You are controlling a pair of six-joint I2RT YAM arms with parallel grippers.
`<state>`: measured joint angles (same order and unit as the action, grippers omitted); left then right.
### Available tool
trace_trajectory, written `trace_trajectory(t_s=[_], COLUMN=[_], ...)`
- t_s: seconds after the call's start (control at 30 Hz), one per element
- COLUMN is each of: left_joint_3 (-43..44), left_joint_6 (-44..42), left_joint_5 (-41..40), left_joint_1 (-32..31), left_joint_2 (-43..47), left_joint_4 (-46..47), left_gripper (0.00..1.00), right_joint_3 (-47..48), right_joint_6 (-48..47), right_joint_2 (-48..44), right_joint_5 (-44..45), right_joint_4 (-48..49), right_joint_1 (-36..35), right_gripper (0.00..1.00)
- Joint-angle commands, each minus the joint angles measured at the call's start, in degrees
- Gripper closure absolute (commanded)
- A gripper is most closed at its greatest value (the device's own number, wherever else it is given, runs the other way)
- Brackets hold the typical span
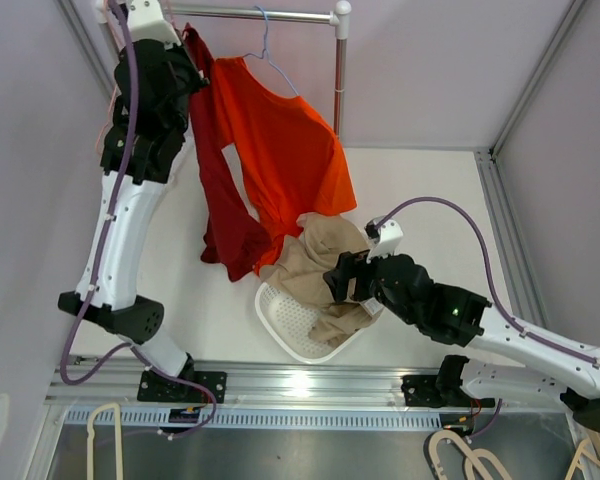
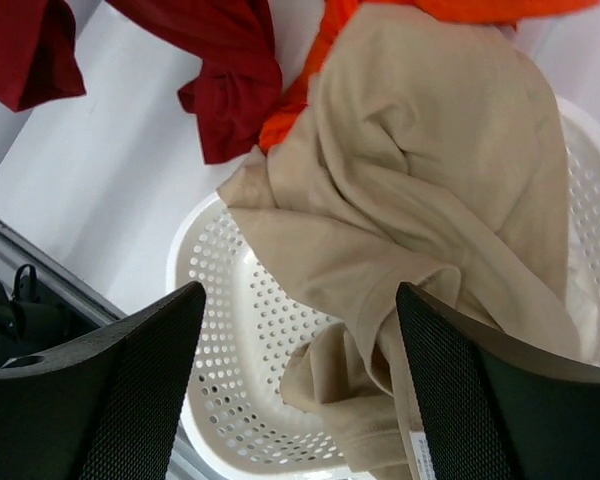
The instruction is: Remove the t-shirt from the hanger
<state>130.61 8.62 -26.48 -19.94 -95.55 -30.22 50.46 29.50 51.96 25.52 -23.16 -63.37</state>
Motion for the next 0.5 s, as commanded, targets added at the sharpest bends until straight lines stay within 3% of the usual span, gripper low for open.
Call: trace_trajectory(t_s=[0.0,0.07,0.3,0.47], left_joint_3=[-1.83,-4.64,-13.27,-13.36], left_joint_6=[4.2,6.31,13.42,21.52], left_joint_5=[-2.87,-5.68,-14.83,-19.82], left_joint_1=[-1.5,-3.08,-8.26,-11.95], left_joint_2=[5.88,7.65,13.19,14.07], left_joint_4=[-1.85,-3.26,-10.97,-18.91], left_gripper=[0.99,0.99,0.99,0.99], right_joint_3=[1.13,0.96,-4.14,-2.39], right_joint_6=[-6.28,-9.44,-23.86,-27.03], right_joint_2=[0.42,0.68,4.18,9.9], right_joint_5=[-3.28,-4.86,-10.22,-14.61], right_joint_4=[9.06,13.38,42.8,51.89], right_joint_1=[-1.39,-2.89,-9.66,-10.1], right_gripper=[0.18,0.17,0.16,0.15])
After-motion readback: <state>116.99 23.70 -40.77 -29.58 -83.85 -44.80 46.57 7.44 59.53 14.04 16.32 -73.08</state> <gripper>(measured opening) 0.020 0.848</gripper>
